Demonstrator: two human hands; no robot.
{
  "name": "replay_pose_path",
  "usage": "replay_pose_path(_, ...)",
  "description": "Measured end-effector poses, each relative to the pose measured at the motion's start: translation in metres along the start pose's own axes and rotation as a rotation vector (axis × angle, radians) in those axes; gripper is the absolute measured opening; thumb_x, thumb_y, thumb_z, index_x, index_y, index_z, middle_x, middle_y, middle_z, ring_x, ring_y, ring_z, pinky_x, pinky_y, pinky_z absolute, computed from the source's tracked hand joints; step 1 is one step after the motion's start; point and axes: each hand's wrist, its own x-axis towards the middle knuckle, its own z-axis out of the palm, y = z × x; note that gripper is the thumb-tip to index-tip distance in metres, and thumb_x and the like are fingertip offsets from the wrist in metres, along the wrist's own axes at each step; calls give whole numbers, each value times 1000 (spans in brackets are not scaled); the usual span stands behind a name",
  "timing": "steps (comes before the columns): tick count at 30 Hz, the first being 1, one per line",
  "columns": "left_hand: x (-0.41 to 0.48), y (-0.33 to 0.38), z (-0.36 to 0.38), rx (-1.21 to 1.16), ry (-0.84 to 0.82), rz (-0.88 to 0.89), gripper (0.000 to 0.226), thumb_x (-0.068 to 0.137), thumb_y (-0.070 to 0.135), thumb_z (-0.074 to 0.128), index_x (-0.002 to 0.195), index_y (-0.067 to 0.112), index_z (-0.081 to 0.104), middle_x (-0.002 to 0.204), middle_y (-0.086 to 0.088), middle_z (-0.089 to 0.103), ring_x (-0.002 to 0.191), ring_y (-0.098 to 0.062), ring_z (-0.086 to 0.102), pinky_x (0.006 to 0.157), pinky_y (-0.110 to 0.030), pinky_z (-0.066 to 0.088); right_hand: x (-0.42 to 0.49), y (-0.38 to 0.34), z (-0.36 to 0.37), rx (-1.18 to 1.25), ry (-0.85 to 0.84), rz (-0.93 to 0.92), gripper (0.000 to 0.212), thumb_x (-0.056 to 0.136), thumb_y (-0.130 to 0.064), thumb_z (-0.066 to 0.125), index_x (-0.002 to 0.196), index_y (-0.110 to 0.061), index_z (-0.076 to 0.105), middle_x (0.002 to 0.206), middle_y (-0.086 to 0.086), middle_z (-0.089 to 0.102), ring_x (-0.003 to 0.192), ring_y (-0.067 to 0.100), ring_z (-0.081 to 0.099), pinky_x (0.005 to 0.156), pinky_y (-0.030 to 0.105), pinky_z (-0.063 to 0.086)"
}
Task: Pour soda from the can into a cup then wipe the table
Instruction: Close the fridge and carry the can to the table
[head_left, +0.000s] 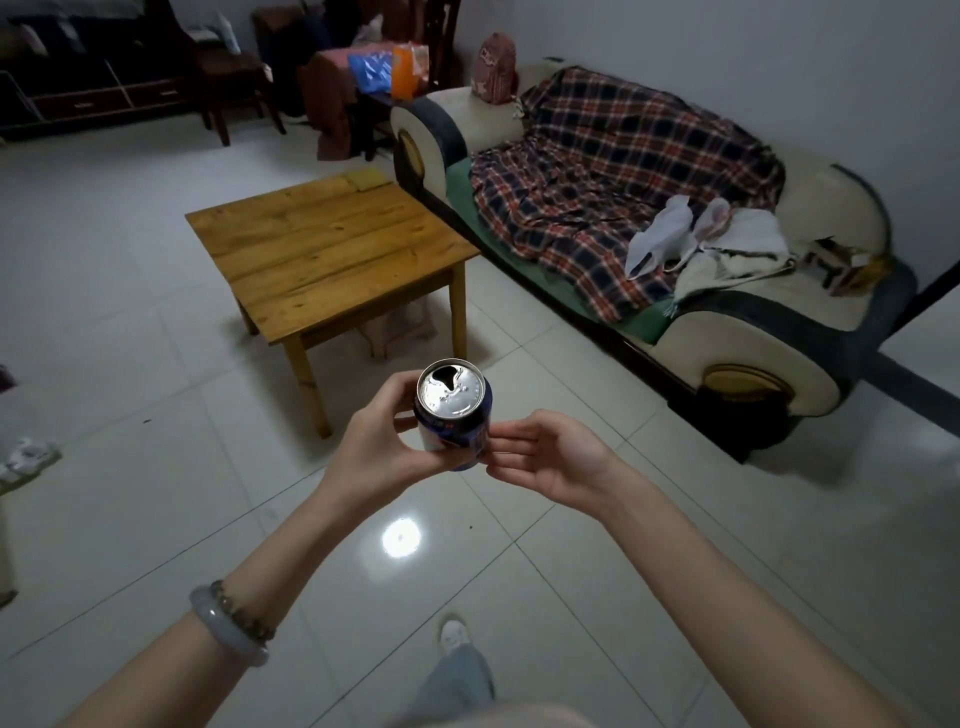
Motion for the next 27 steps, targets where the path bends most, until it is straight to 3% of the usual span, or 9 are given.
replay_pose_path(5, 82, -28, -12, 1, 14, -22, 75, 50, 58, 84, 115, 48, 47, 114, 30, 59, 106, 6, 58, 85, -7, 45, 72, -60, -1, 19, -15, 10, 33, 84, -11, 41, 98, 5, 66, 96, 19, 71, 86, 27, 70, 82, 33, 57)
replay_pose_path(12, 184, -71, -32, 15, 71, -81, 79, 48, 58, 85, 117, 45, 48, 114, 30, 59, 108, 5, 57, 85, -9, 46, 164, -139, 2, -30, -64, 40, 36, 85, -12, 42, 109, 5, 63, 110, 23, 67, 98, 28, 67, 85, 32, 56)
replay_pose_path(17, 251, -103, -46, 16, 147, -108, 76, 48, 58, 85, 114, 46, 49, 113, 29, 60, 106, 5, 58, 83, -6, 45, 241, -192, 4, -50, -121, 86, 33, 85, -11, 41, 105, 5, 63, 100, 20, 71, 91, 26, 70, 75, 31, 58)
replay_pose_path(27, 410, -168, -72, 38, 316, -234, 72, 48, 49, 86, 112, 47, 52, 112, 27, 61, 106, 5, 58, 89, -21, 49, 411, -329, 11, -181, -260, 186, 32, 83, -12, 45, 102, 4, 66, 107, 22, 68, 99, 29, 68, 76, 31, 57)
